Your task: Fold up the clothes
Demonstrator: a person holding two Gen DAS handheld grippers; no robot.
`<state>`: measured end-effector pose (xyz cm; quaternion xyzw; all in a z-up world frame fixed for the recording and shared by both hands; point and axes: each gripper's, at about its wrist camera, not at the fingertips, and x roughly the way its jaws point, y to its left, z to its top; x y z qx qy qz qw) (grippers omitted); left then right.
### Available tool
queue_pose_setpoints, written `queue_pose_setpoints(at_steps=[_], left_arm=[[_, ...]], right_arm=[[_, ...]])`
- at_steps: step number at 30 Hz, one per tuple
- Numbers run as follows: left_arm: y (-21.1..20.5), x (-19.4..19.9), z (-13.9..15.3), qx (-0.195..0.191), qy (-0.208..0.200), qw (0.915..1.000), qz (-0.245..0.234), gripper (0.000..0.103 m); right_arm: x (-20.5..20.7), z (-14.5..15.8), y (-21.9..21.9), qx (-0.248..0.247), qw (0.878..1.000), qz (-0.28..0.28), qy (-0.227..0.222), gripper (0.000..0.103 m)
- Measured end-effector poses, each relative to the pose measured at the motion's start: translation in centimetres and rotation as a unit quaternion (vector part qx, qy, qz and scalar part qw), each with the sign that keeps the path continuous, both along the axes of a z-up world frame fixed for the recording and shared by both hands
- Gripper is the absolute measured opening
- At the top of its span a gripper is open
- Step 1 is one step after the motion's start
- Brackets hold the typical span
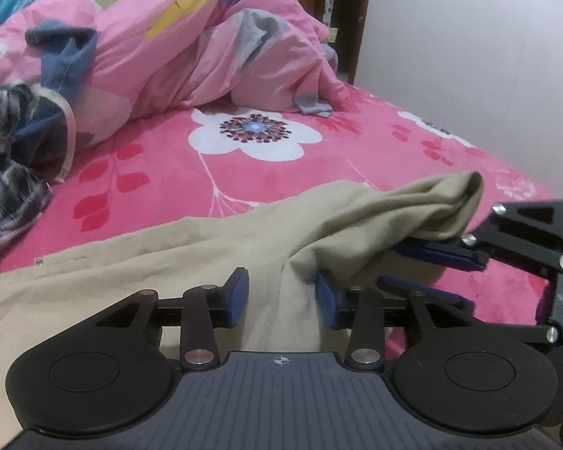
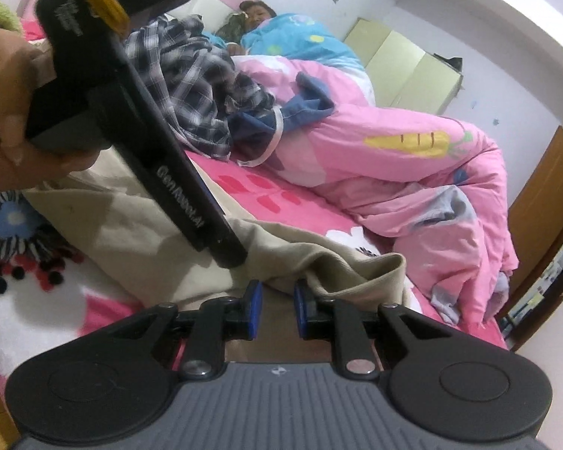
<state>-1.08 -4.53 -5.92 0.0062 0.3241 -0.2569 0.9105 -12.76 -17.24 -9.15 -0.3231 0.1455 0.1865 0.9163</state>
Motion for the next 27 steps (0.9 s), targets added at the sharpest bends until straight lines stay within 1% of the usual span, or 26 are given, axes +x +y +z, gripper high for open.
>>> queue_pose_setpoints(at_steps=[3,4,5,7,12,16,19,22,25,27], left_arm=[[0.7,0.7,0.1,-0.035,0.02,0.9992,0.0,0.04],[0.7,0.8,0.1,-0.041,0.024,0.9989,-0.001,0.04],[0.7,0.9,0.1,-0.041,0.024,0.9989,-0.002,0.04],[0.6,0.8,0.1,-0.037,0.019,0.9991,-0.007,0.04],[0.2,0.1,0.2,-0.03,0.004,0.9994,-0.015,0.04],[0.1,0.0,0.2,-0.025,0.0,0.9996,-0.016,0.04],[-0.1,-0.1,0.2,-0.025,-0.001,0.9995,-0.019,0.04],[-0.4,-0.4,0.3,-0.018,-0.007,0.9995,-0.025,0.04],[-0.6,-0.7,0.4,-0.011,-0.015,0.9993,-0.031,0.04],[-0.7,-0.8,0.4,-0.01,-0.016,0.9993,-0.032,0.04]], right_arm=[[-0.5,0.4,-0.2,0.006,1.0,-0.006,-0.008,0.02],[-0.8,0.6,-0.3,0.008,1.0,-0.005,-0.013,0.02],[-1.1,0.8,-0.3,0.01,1.0,-0.003,-0.018,0.02],[-1.5,0.9,-0.2,-0.003,0.999,-0.004,-0.033,0.02],[-1.5,0.6,-0.2,-0.035,0.998,-0.012,-0.053,0.02],[-2.9,0.7,0.0,-0.039,0.996,0.005,-0.079,0.02],[-3.2,0.5,0.1,-0.035,0.996,0.012,-0.079,0.023],[-2.5,0.0,0.0,-0.054,0.995,-0.007,-0.081,0.023],[-1.8,-0.1,-0.6,-0.049,0.997,-0.023,-0.06,0.024],[-1.9,-0.2,-0.8,-0.05,0.997,-0.022,-0.051,0.024]])
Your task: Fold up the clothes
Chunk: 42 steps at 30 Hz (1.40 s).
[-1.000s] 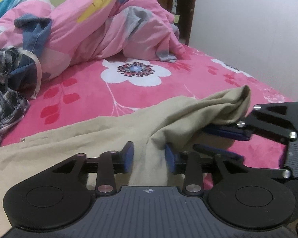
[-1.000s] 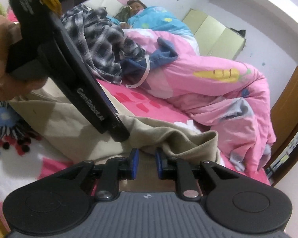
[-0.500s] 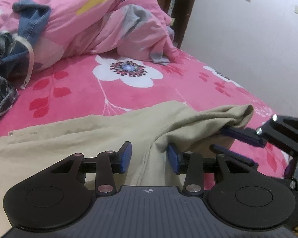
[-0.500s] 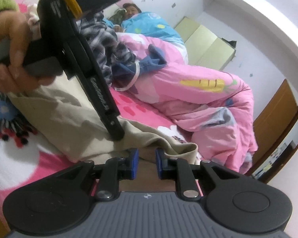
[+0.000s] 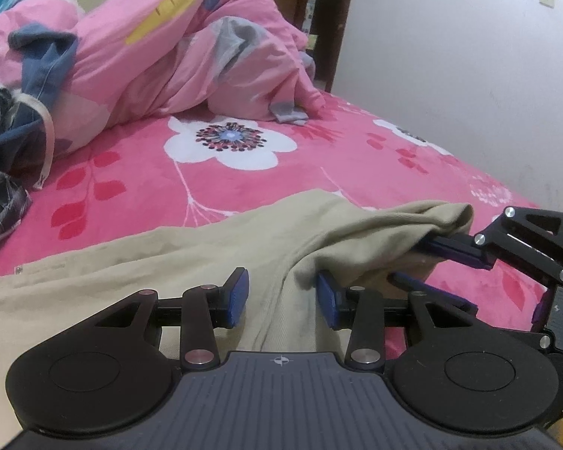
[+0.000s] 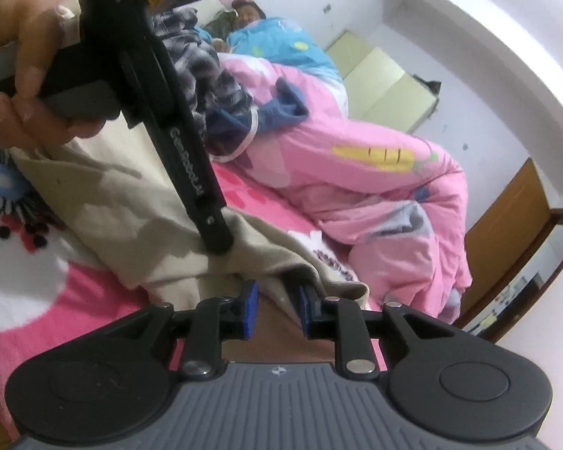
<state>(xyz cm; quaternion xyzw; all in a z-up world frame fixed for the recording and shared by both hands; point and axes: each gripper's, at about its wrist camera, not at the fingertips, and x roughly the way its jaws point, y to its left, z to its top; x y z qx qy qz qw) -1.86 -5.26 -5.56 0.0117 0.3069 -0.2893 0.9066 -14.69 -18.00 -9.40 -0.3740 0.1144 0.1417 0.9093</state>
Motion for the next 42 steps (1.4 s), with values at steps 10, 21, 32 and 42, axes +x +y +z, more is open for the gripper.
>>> queue_pose_setpoints(at_steps=[10,21,32,42], left_arm=[[-0.7,-0.6,0.0,0.008,-0.003,0.9998,-0.019,0.04],[-0.6,-0.4,-0.6,0.002,0.01,0.9998,-0.015,0.04],[-0.2,-0.3,-0.2,-0.018,0.025,0.9992,-0.026,0.04],[-4.0,-2.8,-0.9,0.065,0.001,0.9926,-0.103,0.043]], right_arm=[[1.5,0.0,0.0,0.039,0.998,0.012,0.049,0.038],[1.7,-0.9,1.4,-0.034,0.997,0.013,0.074,0.027],[1.1,-0.8,0.2,-0.071,0.989,0.065,0.108,0.004],[-2.5,-1.6,-2.8,-0.171,0.962,0.14,0.16,0.002]])
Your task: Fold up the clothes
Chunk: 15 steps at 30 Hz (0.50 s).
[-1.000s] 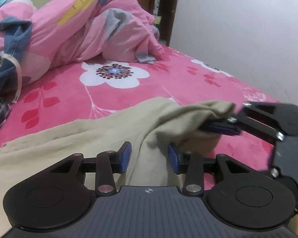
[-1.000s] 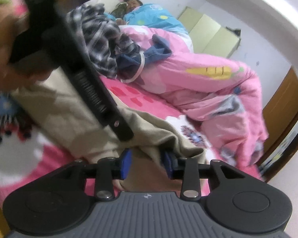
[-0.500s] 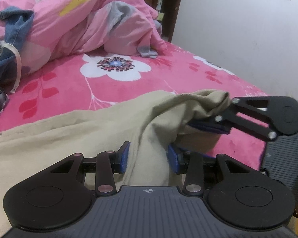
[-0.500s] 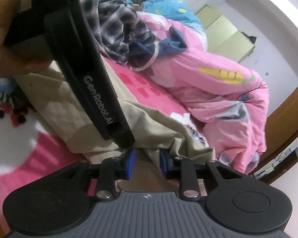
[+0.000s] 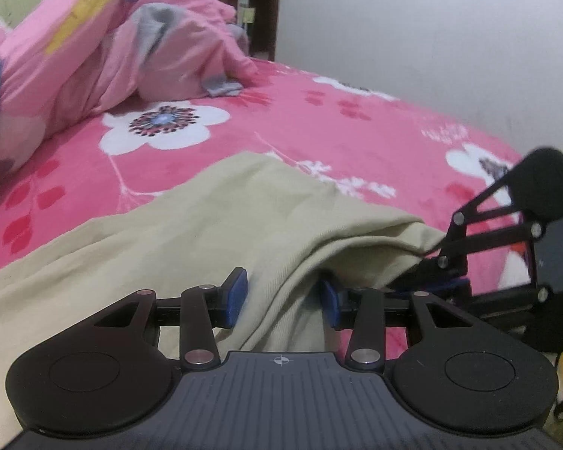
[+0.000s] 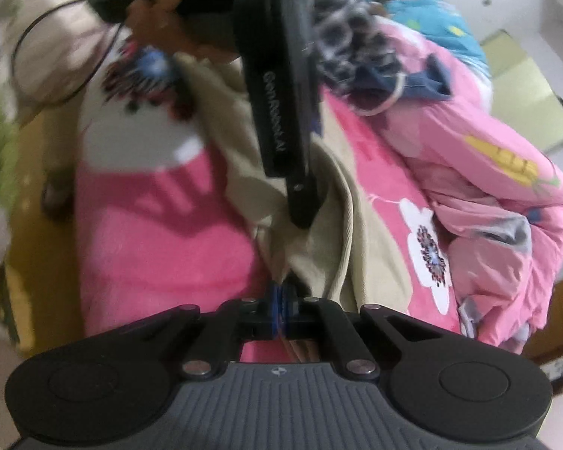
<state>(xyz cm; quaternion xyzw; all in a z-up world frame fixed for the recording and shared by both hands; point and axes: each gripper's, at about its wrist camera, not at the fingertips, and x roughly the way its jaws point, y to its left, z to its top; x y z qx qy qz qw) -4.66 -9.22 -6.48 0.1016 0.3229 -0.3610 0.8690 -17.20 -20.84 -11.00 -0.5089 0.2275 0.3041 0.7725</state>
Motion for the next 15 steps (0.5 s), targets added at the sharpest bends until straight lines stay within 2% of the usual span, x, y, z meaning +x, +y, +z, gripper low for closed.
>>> queue_pose_setpoints(at_steps=[4,9,10,11,13,15], left_arm=[[-0.5,-0.1,0.0,0.007,0.01,0.9999,-0.006,0.047],[-1.0,0.0,0.1,0.012,0.012,0.9998,-0.006,0.049],[-1.1,0.0,0.2,0.014,0.013,0.9998,-0.007,0.049],[-1.1,0.1,0.2,0.015,0.013,0.9998,-0.008,0.05],[-1.2,0.0,0.3,0.02,0.013,0.9996,-0.014,0.05],[-1.1,-0.1,0.3,0.025,0.012,0.9994,-0.022,0.05]], right_arm=[[0.0,-0.8,-1.1,-0.02,1.0,-0.006,0.007,0.001],[-0.1,-0.6,-1.3,0.037,0.999,-0.034,-0.02,0.004],[0.0,-0.5,-1.3,0.055,0.997,-0.042,-0.022,0.011],[0.1,-0.4,-1.3,0.074,0.996,-0.049,-0.024,0.027],[0.3,-0.2,-1.4,0.117,0.992,-0.054,-0.007,0.043],[0.7,-0.2,-1.5,0.15,0.987,-0.06,0.006,0.045]])
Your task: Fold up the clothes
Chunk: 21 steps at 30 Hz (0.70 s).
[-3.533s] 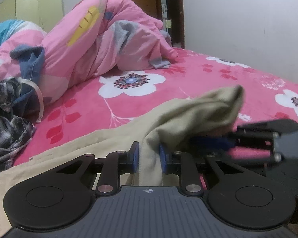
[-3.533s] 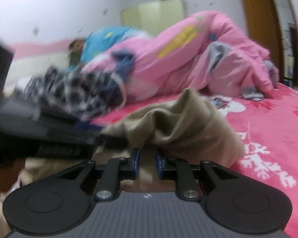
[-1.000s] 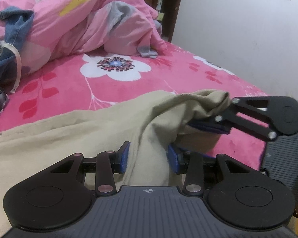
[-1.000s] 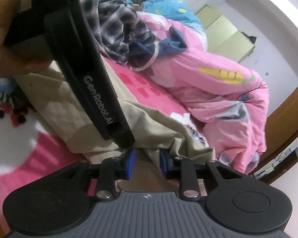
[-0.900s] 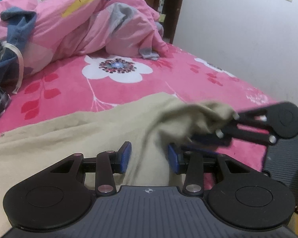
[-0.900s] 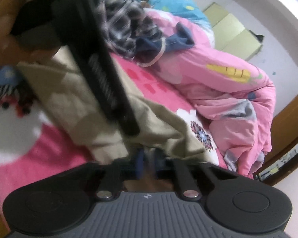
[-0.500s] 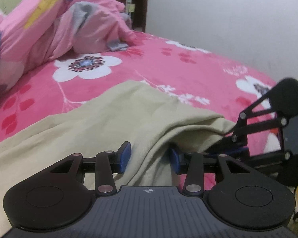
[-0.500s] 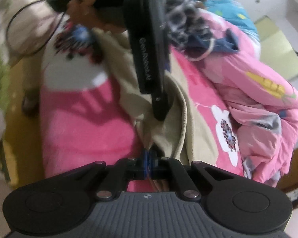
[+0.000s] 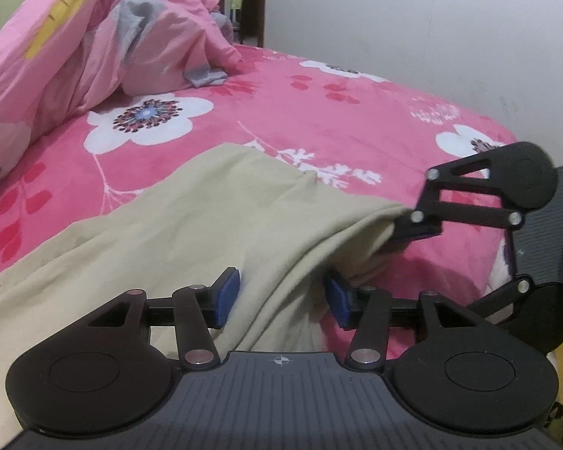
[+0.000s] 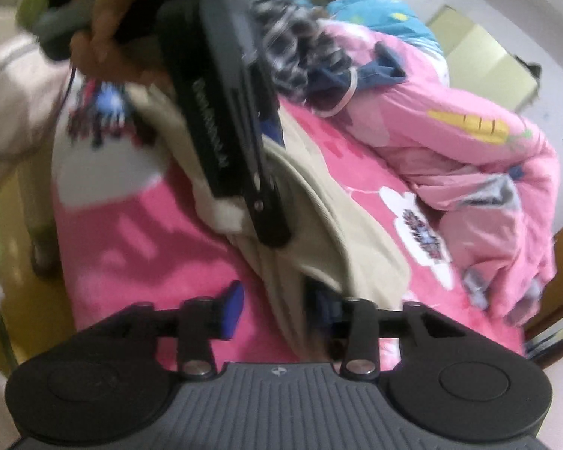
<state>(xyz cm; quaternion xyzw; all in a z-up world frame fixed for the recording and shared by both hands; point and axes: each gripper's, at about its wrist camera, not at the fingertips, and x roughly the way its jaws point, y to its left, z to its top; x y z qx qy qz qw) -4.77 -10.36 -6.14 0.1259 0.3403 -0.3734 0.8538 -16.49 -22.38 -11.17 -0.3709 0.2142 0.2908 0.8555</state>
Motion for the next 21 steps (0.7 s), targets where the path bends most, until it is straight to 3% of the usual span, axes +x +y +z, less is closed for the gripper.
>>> queue_pose_setpoints(at_steps=[6,10,14,17,21], left_arm=[[0.5,-0.2,0.0,-0.003,0.002,1.0,-0.003,0.05],[1.0,0.1,0.2,-0.021,0.014,0.9997,0.003,0.05],[1.2,0.6,0.2,-0.032,0.025,0.9992,0.004,0.05],[1.2,0.9,0.2,-0.038,0.031,0.9987,0.01,0.05],[1.5,1.4,0.2,-0.046,0.045,0.9978,0.015,0.05]], right_arm=[[2.1,0.2,-0.1,0.087,0.996,-0.01,0.031,0.05],[2.4,0.4,-0.3,0.103,0.993,0.022,0.056,0.051],[2.2,0.8,-1.5,0.139,0.989,0.02,0.042,0.045],[2.3,0.8,-2.3,0.21,0.977,0.006,0.029,0.047],[2.6,0.1,-1.9,0.199,0.978,0.032,0.061,0.048]])
